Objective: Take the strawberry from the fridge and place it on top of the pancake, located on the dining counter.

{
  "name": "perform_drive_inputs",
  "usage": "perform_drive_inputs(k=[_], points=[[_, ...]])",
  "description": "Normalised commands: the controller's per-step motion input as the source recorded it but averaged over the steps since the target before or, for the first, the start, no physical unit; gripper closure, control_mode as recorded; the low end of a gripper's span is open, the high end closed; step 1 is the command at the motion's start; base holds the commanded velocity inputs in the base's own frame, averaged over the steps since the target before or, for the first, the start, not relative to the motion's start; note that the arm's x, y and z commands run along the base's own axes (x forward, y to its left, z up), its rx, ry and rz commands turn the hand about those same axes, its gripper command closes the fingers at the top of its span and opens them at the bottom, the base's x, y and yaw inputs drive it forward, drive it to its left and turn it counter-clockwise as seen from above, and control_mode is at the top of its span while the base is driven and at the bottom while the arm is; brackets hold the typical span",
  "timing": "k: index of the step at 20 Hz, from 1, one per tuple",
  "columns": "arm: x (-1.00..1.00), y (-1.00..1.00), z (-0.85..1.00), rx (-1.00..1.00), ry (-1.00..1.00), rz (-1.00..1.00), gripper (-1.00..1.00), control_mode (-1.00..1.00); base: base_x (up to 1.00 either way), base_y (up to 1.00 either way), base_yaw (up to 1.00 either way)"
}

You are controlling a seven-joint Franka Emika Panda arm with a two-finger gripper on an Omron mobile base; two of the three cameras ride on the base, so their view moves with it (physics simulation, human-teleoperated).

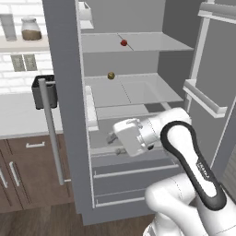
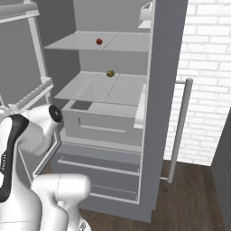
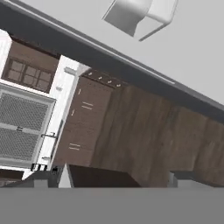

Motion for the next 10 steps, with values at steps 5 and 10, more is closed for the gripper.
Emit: perform_drive_inputs(k=[5,10], points=[[-0.29,-0.67,0.05,-0.30,-0.18,-0.02,-1.00,-1.00,0.00,0.00,0.00],[-0.11,-0.72,0.12,-0.34,-0.17,-0.05,-1.00,-1.00,0.00,0.00,0.00]])
